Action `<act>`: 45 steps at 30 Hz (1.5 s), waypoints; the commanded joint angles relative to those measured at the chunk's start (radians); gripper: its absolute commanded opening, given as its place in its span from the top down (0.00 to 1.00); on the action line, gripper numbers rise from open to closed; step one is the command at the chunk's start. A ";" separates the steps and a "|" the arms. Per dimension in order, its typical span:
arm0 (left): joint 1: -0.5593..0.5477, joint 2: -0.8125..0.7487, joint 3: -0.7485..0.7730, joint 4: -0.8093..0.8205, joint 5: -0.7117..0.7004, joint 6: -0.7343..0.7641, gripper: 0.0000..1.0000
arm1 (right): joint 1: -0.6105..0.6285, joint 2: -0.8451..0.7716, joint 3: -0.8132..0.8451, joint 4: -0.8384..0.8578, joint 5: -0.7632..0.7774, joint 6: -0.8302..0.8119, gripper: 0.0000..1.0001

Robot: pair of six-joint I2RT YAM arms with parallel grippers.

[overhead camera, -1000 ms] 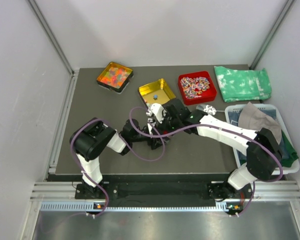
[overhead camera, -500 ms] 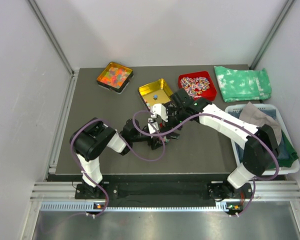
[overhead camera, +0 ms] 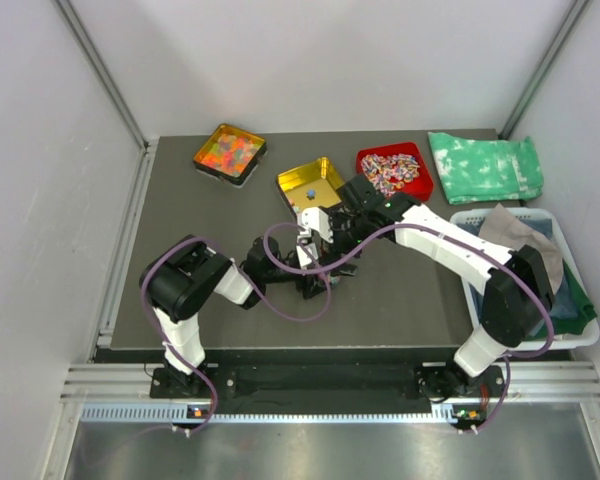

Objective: Pack the candies
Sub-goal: Screw the bottle lid onto the packing bottle.

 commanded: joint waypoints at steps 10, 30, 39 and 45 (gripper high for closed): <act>-0.002 0.024 0.013 -0.068 -0.004 0.016 0.36 | -0.003 0.047 0.070 0.046 -0.028 0.002 0.18; -0.003 0.021 0.010 -0.065 -0.026 0.016 0.36 | 0.084 -0.055 -0.132 0.253 0.210 0.438 0.52; -0.002 0.021 0.010 -0.067 -0.041 0.018 0.36 | 0.143 -0.028 -0.160 0.313 0.320 0.706 0.49; -0.002 0.019 0.010 -0.067 -0.042 0.019 0.36 | 0.160 0.018 -0.077 0.286 0.320 0.777 0.41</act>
